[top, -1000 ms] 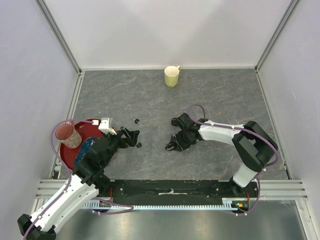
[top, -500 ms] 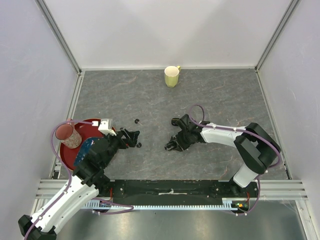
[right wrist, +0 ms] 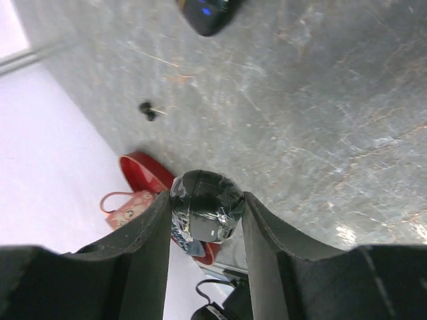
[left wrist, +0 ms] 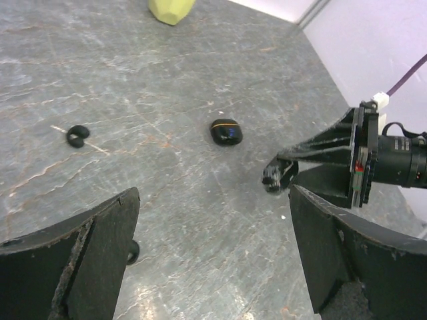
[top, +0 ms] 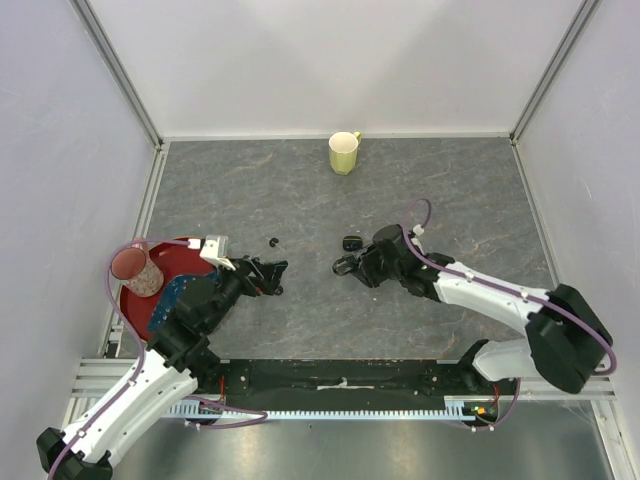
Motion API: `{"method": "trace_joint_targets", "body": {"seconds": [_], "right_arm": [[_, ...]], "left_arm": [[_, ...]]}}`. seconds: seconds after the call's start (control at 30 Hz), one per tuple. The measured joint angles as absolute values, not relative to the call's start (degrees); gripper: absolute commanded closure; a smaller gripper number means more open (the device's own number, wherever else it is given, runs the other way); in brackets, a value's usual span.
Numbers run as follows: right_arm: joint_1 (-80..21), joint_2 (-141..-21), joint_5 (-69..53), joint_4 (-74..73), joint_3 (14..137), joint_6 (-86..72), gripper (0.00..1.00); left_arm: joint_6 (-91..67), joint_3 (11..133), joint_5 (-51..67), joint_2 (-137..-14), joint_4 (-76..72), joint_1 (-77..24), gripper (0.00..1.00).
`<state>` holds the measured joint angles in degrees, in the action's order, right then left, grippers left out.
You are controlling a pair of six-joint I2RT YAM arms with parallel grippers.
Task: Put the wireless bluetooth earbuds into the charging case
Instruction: Pick up the charging case at the center of the board.
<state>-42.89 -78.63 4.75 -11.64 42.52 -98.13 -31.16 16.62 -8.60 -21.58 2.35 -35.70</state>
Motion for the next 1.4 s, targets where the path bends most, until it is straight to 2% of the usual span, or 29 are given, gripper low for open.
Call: {"method": "trace_joint_targets", "body": {"seconds": [0.27, 0.6, 0.93, 1.4], "right_arm": [[-42.89, -69.28, 8.6, -7.6, 39.77, -98.59, 1.0], [-42.89, -68.2, 5.72, -3.18, 39.72, -100.14, 1.0], [-42.89, -68.2, 3.31, -0.32, 39.38, -101.16, 1.0], [-42.89, -69.32, 0.78, 2.7, 39.33, -103.04, 1.0]], "left_arm": [[-31.14, 16.67, 0.45, -26.41, -6.28, -35.7, 0.01], [-31.18, 18.81, 10.94, -38.24, -16.93, -35.7, 0.01], [-31.51, 20.32, 13.52, -43.2, -22.09, -36.73, 0.01], [-31.62, 21.41, 12.14, -51.7, -28.75, -43.16, 0.02]]}}
